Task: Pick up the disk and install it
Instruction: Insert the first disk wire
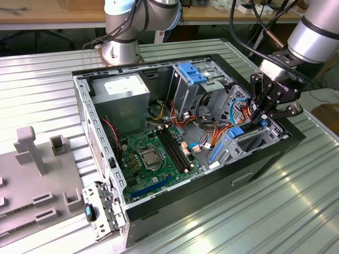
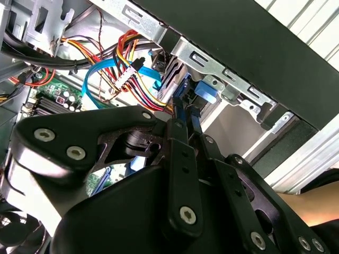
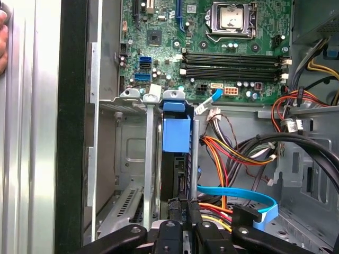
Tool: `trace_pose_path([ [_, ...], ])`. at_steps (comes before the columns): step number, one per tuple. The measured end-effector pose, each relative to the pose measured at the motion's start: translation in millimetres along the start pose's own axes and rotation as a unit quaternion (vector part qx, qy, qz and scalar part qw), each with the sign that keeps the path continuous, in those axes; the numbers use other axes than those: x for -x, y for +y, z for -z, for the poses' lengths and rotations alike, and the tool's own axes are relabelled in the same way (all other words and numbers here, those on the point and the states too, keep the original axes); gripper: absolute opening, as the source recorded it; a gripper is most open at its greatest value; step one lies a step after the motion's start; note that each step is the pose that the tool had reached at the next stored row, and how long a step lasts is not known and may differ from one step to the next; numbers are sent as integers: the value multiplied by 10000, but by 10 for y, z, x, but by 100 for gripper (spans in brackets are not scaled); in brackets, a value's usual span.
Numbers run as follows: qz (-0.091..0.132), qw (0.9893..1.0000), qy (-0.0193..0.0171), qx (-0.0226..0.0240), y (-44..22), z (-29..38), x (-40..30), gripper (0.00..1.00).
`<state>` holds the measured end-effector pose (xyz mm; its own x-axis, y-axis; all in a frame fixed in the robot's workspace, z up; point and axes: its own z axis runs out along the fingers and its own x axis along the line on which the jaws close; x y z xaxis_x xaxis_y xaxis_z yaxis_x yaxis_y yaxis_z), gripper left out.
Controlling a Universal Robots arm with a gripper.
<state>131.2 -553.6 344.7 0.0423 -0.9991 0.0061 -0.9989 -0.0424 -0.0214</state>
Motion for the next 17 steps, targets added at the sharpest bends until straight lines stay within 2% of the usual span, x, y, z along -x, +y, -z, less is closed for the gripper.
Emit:
trace_pose_path([
  [12, 0, 10000, -4, -1, 2, -50, -8, 18],
  [13, 0, 10000, -3, 0, 1, -50, -8, 18],
  [14, 0, 10000, -1, 0, 2, -48, -9, 24],
  [17, 0, 10000, -3, 0, 1, -5, -9, 24],
])
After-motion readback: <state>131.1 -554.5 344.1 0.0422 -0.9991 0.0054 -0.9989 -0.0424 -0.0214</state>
